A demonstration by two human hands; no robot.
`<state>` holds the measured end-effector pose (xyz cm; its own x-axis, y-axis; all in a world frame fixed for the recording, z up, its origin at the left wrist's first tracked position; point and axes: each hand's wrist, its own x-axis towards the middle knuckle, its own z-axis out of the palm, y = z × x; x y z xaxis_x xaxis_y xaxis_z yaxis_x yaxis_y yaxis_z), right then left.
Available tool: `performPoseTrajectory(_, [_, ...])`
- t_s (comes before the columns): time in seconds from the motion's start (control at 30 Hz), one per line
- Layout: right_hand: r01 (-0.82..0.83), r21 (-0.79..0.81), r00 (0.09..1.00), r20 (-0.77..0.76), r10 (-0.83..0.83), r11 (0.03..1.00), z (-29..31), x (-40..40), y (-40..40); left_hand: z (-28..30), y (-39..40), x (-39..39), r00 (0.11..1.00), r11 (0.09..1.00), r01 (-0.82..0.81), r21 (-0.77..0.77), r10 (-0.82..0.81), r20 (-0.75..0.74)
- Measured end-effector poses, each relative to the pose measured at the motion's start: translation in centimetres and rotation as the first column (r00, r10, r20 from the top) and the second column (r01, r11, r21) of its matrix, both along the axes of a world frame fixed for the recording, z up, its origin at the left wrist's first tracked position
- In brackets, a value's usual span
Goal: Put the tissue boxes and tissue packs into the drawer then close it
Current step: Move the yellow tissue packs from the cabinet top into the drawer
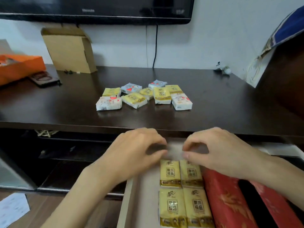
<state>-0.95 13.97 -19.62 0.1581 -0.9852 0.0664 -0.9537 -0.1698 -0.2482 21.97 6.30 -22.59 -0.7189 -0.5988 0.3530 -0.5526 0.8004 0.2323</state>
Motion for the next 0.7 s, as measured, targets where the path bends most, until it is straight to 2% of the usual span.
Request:
performPoseTrajectory(0.07, [-0.005,-0.072,0.980,0.200,0.019,0.997,0.6,-0.3,-1.5,1.1,-1.4,0.9,0.986,0.997,-0.069,0.025,0.072,-0.151])
performPoseTrajectory(0.13, [0.004,-0.132,0.944,0.329,0.040,0.991,0.9,-0.3,-3.5,1.8,-3.3,1.4,0.957,0.991,-0.124,0.050,0.132,-0.259])
performPoseTrajectory(0.2, [0.043,-0.200,0.926,0.375,0.036,0.979,0.9,-0.4,-5.9,2.1,-5.4,1.4,0.935,0.985,-0.162,0.062,0.174,-0.310])
performPoseTrajectory(0.27, [0.083,-0.256,0.930,0.367,0.017,0.963,0.8,-0.3,-8.6,2.4,-7.5,1.1,0.927,0.975,-0.212,0.072,0.223,-0.300])
performPoseTrajectory(0.37, [0.115,-0.263,0.977,0.206,-0.061,0.958,1.0,-0.2,-12.2,2.7,-10.1,0.3,0.951,0.956,-0.285,0.077,0.292,-0.104])
performPoseTrajectory(0.43, [0.056,-0.216,0.998,0.023,-0.052,0.975,1.0,-0.1,-13.9,2.7,-11.1,-0.1,0.946,0.946,-0.318,0.056,0.313,0.086])
performPoseTrajectory(0.5, [0.007,-0.172,0.991,-0.128,-0.029,0.985,0.8,0.0,-15.0,2.6,-11.4,-0.4,0.924,0.940,-0.341,0.031,0.328,0.196])
performPoseTrajectory(0.6, [-0.060,-0.191,0.968,-0.249,0.011,0.980,0.4,0.0,-15.0,2.9,-11.0,-0.6,0.923,0.934,-0.352,0.063,0.335,0.187])
performPoseTrajectory(0.7, [-0.113,-0.250,0.955,-0.294,0.036,0.962,0.1,0.0,-13.2,3.5,-10.2,-0.6,0.951,0.949,-0.293,0.115,0.278,0.136])
